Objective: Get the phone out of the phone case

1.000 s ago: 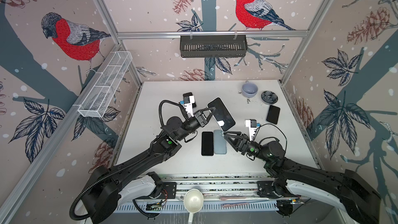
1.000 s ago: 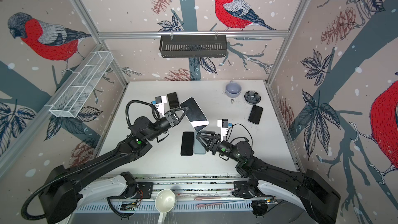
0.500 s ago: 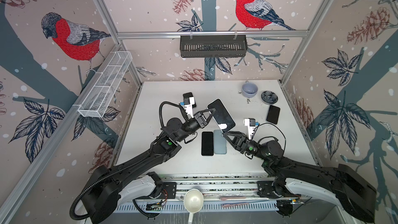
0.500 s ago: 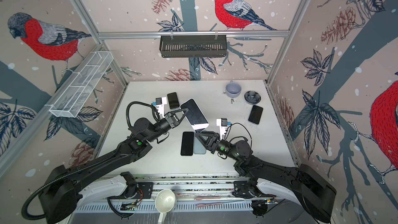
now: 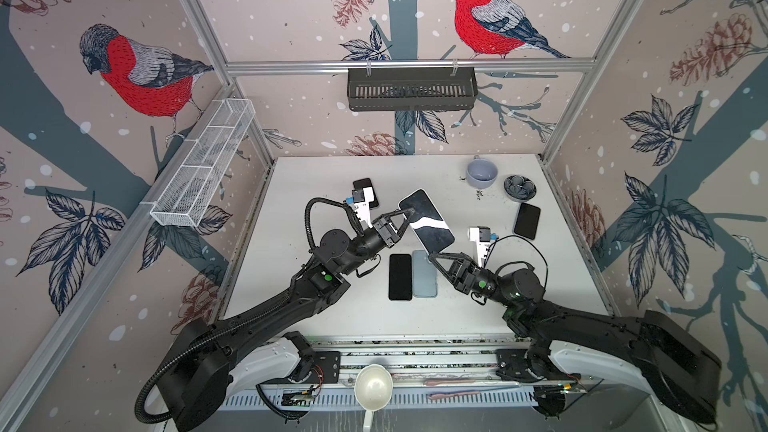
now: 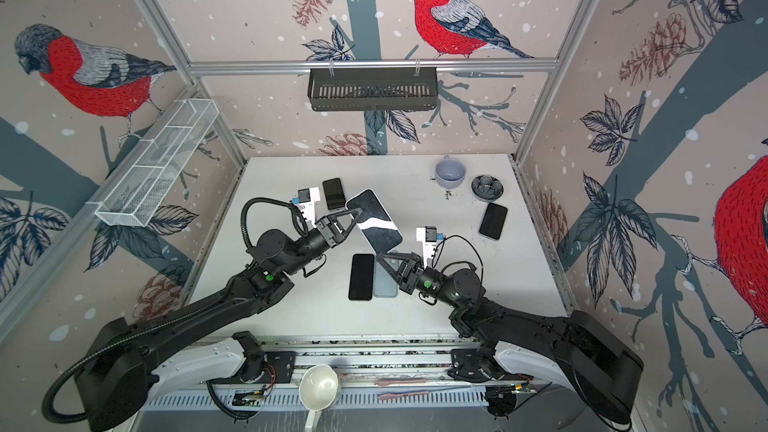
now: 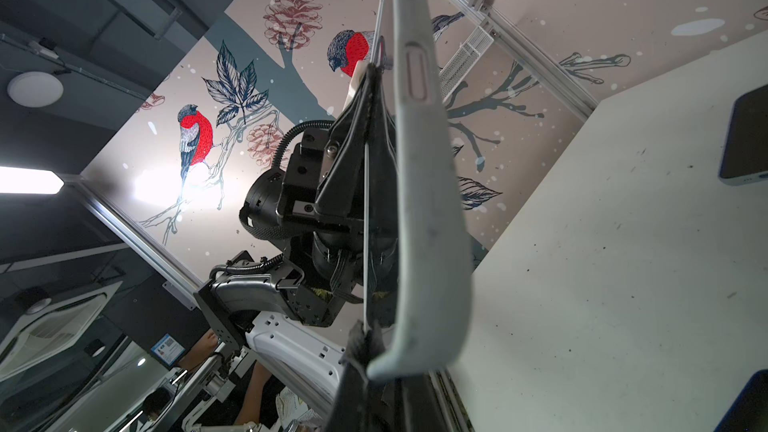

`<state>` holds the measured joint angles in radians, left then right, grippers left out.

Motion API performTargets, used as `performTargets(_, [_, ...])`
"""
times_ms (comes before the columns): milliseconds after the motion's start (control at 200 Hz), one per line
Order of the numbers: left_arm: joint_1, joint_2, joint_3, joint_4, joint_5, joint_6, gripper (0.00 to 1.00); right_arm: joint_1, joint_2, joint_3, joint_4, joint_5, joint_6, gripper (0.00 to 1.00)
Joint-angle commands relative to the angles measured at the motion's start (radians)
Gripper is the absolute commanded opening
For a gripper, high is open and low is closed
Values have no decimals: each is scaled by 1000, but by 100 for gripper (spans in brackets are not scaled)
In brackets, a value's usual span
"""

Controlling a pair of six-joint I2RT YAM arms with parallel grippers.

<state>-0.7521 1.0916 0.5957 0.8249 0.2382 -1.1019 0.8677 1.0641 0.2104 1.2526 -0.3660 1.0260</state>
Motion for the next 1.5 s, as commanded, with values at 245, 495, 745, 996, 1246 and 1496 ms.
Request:
performTargets(245, [-16,-47,74,-120,39,-21,0,75,-16,182,-799,686,-581,22])
performTargets(495, [10,-84,103,-187,43,-14,0,54,-145,130,-863,871,-632,78])
performTargets(745, [33,-121,104,-216,69,1,0,-51,-371,74,-873,585,-584,99])
performTargets(996, [44,-142,176,-392,134,163,0,-109,-494,110,-942,375,-655,99])
performTargets(1246, [133,-154,271,-659,246,404,0,-133,-429,191,-1008,289,-737,99])
performTargets(1496, [163,-149,337,-797,293,656,0,-134,-420,169,-916,201,-910,99])
